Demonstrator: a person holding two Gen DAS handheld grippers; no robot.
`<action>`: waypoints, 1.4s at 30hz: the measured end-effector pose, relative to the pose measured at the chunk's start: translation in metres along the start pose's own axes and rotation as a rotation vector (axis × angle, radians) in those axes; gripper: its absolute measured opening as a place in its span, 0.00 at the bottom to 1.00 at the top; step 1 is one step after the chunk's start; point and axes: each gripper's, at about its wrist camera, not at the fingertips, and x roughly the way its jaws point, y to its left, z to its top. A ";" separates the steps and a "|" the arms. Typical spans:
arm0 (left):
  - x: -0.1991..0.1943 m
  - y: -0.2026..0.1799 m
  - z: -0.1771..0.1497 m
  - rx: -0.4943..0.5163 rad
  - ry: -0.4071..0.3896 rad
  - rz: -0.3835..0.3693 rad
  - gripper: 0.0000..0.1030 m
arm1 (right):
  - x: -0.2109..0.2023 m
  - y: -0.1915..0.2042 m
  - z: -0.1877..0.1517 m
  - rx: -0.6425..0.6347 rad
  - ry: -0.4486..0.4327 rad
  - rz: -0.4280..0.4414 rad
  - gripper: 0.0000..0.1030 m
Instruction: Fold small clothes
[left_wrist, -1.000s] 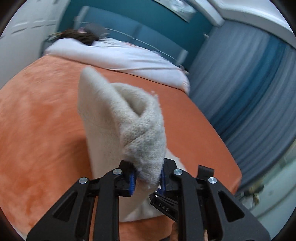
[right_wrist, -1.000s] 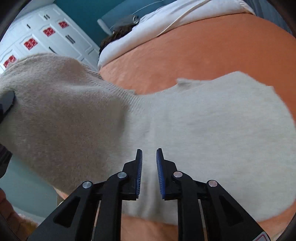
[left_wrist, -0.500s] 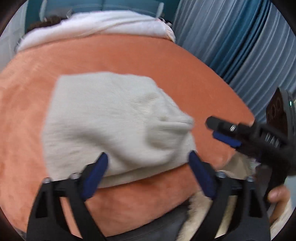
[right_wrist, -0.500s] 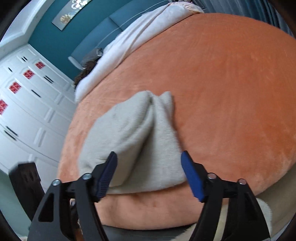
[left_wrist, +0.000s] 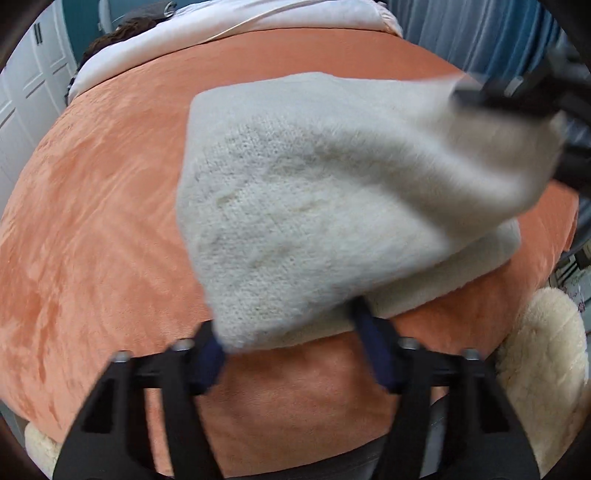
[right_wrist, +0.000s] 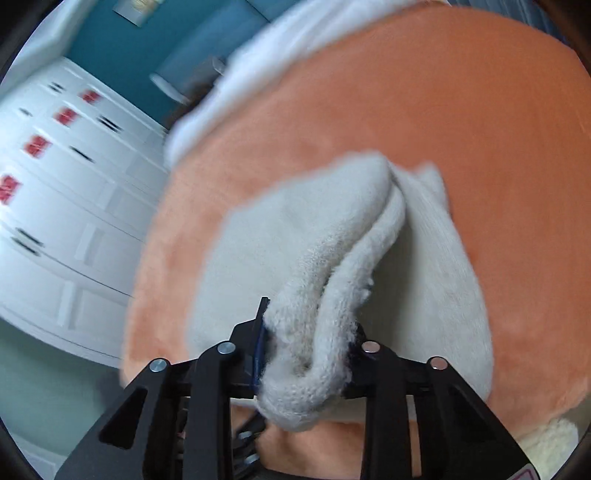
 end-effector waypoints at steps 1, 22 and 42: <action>-0.004 0.008 0.002 -0.039 -0.004 -0.025 0.28 | -0.021 0.007 0.006 -0.007 -0.055 0.063 0.23; -0.075 0.015 -0.002 -0.152 -0.052 -0.141 0.16 | -0.058 -0.055 -0.026 -0.029 -0.098 -0.324 0.45; -0.020 -0.003 0.043 -0.136 0.025 -0.006 0.41 | 0.051 -0.007 -0.059 -0.288 0.215 -0.299 0.22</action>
